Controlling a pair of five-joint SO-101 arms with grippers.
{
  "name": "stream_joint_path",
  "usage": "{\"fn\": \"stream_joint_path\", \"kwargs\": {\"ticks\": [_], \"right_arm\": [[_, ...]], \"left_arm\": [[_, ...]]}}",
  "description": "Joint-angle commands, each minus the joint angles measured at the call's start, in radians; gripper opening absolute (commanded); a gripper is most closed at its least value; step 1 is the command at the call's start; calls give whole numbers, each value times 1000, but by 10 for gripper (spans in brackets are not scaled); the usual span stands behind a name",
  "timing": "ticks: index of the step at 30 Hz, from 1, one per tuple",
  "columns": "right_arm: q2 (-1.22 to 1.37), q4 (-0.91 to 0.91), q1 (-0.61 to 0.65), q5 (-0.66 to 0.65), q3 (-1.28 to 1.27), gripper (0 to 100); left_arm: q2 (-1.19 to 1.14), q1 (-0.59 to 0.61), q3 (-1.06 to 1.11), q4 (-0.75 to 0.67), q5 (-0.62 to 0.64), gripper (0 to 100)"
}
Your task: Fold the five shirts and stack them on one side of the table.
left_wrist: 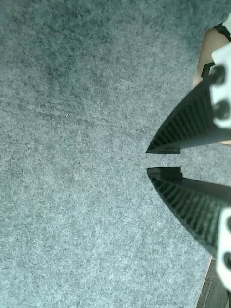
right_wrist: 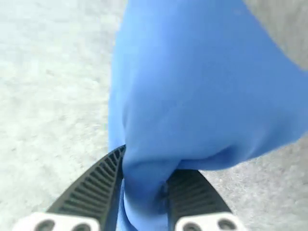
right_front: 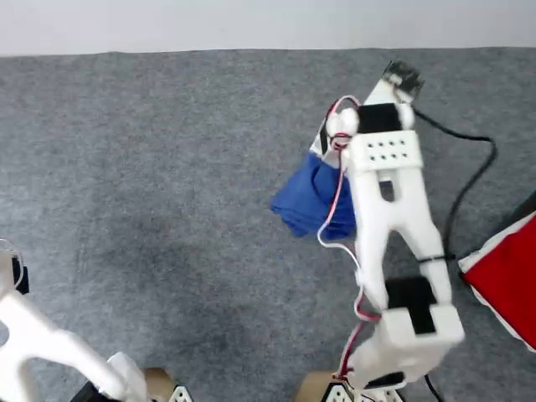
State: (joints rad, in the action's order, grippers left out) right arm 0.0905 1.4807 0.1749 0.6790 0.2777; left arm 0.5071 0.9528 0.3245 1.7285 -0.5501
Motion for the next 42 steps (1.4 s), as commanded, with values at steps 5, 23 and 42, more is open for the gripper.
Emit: {"fn": "stream_joint_path", "kwargs": {"ticks": [5,23,42], "right_arm": [[-237,85,-104,-178,57,9],[-308,186,-593,-559,57,9],[-297,177,-866,-773,55,9]], "left_arm": [[31,-3,-33,17,-9,54],[31,-6,-33,26,-9,54],[31,-6,-38,26,-9,54]]}}
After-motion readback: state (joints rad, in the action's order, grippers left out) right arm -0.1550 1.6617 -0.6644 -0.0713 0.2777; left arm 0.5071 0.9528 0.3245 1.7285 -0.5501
